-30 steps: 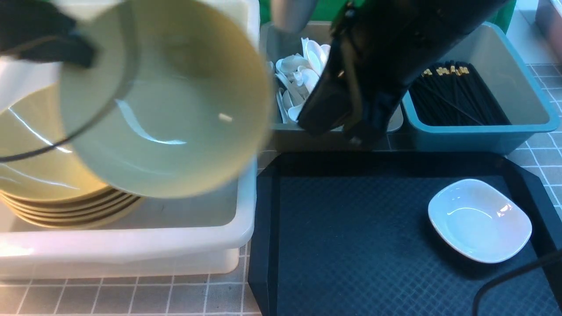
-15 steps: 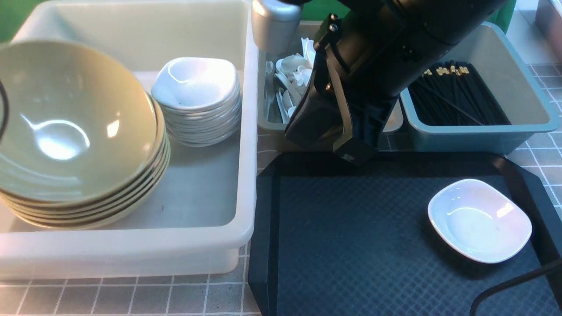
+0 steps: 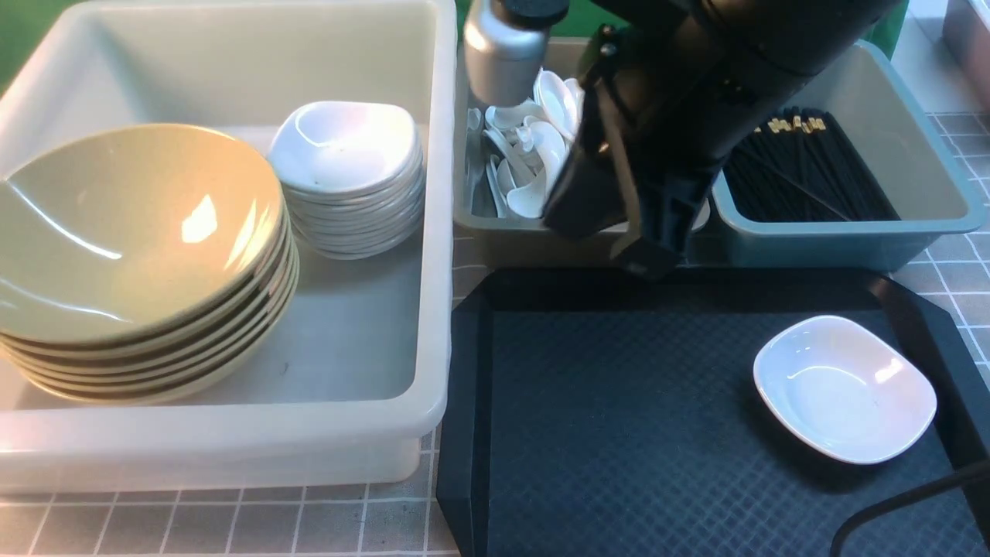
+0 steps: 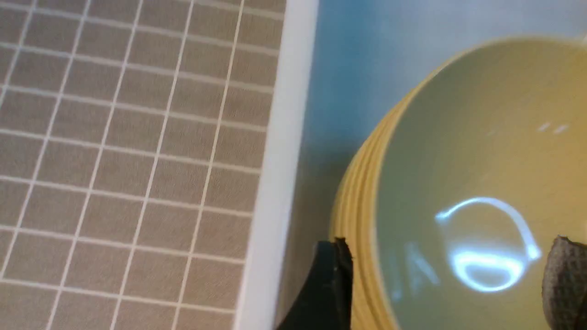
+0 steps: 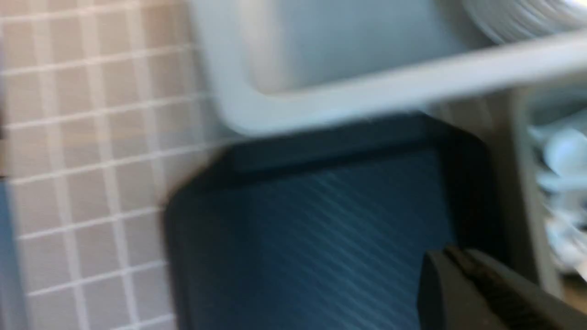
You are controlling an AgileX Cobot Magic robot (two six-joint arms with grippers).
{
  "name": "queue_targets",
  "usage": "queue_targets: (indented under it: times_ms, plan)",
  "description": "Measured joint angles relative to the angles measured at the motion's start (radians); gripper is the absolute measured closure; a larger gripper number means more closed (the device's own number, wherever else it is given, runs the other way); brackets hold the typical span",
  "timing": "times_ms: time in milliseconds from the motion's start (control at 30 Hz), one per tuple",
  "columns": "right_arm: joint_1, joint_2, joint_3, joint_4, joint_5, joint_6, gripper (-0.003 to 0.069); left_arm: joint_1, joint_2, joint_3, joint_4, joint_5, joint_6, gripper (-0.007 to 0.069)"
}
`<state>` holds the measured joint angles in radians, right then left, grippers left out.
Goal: On grey table put chopsticks spoon bowls plates into blue grey white boxes.
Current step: 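Place the tan bowl onto the bowl stack in the left bin with the left gripper, then grasp the small white bowl on the black tray by its rim with the left gripper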
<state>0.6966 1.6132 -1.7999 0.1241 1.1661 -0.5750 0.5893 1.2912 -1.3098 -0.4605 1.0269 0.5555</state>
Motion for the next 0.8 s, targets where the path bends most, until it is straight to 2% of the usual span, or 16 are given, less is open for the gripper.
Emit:
queue_targets:
  times_ms: [67, 133, 200, 267, 467, 500, 633, 800]
  plan:
    - [0.000, -0.012, 0.000, -0.081, 0.000, 0.060, 0.0641, -0.073, -0.037, -0.039, -0.025, 0.033, -0.011, 0.0120]
    - [0.000, -0.035, 0.000, -0.178, 0.000, 0.150, 0.0640, -0.213, -0.063, -0.057, -0.057, 0.058, 0.002, 0.0175]
    - [-0.009, -0.059, 0.009, -0.213, 0.000, 0.194, 0.0638, -0.379, -0.067, -0.059, -0.065, 0.071, 0.015, 0.0248]
    - [-0.048, -0.112, 0.048, -0.230, 0.000, 0.258, 0.0637, -0.601, -0.041, -0.059, -0.045, 0.077, 0.025, 0.0329]
    - [-0.177, -0.281, 0.208, -0.255, 0.000, 0.372, 0.0634, -1.010, 0.102, -0.059, 0.058, 0.004, 0.012, 0.0517]
    - [-0.191, -0.302, 0.232, -0.255, 0.000, 0.381, 0.0634, -1.024, 0.109, -0.059, 0.065, -0.010, 0.009, 0.0522]
    - [-0.274, -0.415, 0.406, -0.256, 0.000, 0.418, 0.0631, -1.241, 0.269, -0.081, 0.117, -0.155, -0.025, 0.0574]
    - [-0.326, -0.533, 0.580, -0.256, 0.000, 0.425, 0.0629, -1.362, 0.474, -0.198, 0.155, -0.208, -0.077, 0.0574]
